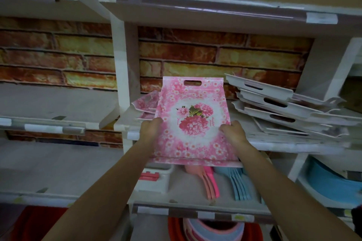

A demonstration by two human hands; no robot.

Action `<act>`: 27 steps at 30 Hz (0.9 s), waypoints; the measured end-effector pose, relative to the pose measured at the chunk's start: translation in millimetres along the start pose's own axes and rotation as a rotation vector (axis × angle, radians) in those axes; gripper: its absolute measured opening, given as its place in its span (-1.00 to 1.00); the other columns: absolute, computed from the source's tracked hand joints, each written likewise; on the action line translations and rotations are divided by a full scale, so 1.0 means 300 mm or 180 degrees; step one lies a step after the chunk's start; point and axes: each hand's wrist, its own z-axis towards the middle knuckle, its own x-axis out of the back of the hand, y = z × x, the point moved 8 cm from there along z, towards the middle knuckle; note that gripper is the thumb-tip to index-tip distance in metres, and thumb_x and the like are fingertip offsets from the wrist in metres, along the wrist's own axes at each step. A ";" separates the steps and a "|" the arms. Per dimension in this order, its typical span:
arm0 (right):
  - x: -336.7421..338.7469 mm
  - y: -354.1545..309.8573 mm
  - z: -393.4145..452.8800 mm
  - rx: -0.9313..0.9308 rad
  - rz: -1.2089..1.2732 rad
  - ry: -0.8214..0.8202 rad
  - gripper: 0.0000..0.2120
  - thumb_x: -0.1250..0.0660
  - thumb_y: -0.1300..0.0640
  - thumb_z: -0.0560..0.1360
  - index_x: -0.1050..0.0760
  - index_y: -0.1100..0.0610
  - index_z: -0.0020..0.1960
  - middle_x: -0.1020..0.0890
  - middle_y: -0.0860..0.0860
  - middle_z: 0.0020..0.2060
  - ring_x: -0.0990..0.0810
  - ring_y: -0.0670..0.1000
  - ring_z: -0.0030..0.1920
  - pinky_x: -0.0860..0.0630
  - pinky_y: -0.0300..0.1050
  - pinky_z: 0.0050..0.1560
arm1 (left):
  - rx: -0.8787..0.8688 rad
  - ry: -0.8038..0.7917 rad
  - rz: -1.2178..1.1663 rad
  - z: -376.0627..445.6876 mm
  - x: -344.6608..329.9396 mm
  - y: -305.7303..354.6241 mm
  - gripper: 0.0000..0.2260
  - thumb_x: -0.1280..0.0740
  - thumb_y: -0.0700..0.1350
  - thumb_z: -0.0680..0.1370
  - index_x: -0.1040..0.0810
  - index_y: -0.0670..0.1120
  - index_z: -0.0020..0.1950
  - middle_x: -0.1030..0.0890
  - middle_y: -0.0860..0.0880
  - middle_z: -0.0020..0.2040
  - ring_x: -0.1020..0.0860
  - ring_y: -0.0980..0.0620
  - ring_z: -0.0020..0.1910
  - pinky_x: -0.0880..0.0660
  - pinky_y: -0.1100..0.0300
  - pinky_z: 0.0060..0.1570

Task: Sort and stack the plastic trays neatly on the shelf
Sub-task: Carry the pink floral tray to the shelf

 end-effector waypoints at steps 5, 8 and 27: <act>-0.018 0.008 0.078 0.0066 -0.0061 -0.0068 -0.71 -0.19 0.23 0.49 -0.37 0.28 0.19 -0.53 0.21 0.04 -0.53 0.15 -0.07 -0.39 -0.18 -0.32 | 0.0077 0.0069 -0.0021 0.037 -0.028 -0.020 -0.70 -0.25 -0.13 0.53 -0.50 -0.28 0.17 -0.46 -0.07 -0.28 -0.43 -0.01 -0.32 -0.34 0.19 -0.37; -0.052 0.009 0.125 0.0086 -0.0067 -0.0116 -0.73 -0.18 0.23 0.49 -0.37 0.26 0.18 -0.51 0.17 -0.01 -0.52 0.14 -0.07 -0.41 -0.14 -0.21 | 0.0060 0.0167 0.0002 0.062 -0.020 -0.016 -0.78 -0.24 -0.13 0.54 -0.51 -0.23 0.10 -0.48 -0.07 -0.27 -0.46 -0.02 -0.29 -0.38 0.18 -0.33; -0.376 -0.148 0.387 0.0061 0.0092 -0.0229 -0.57 -0.16 0.28 0.46 -0.38 0.28 0.33 -0.54 0.09 -0.18 -0.49 -0.01 -0.34 -0.32 -0.22 -0.44 | -0.0107 0.0160 -0.0038 0.476 0.047 0.152 -0.70 -0.23 -0.18 0.56 -0.46 -0.26 0.26 -0.53 -0.12 -0.14 -0.51 -0.06 -0.21 -0.46 0.15 -0.20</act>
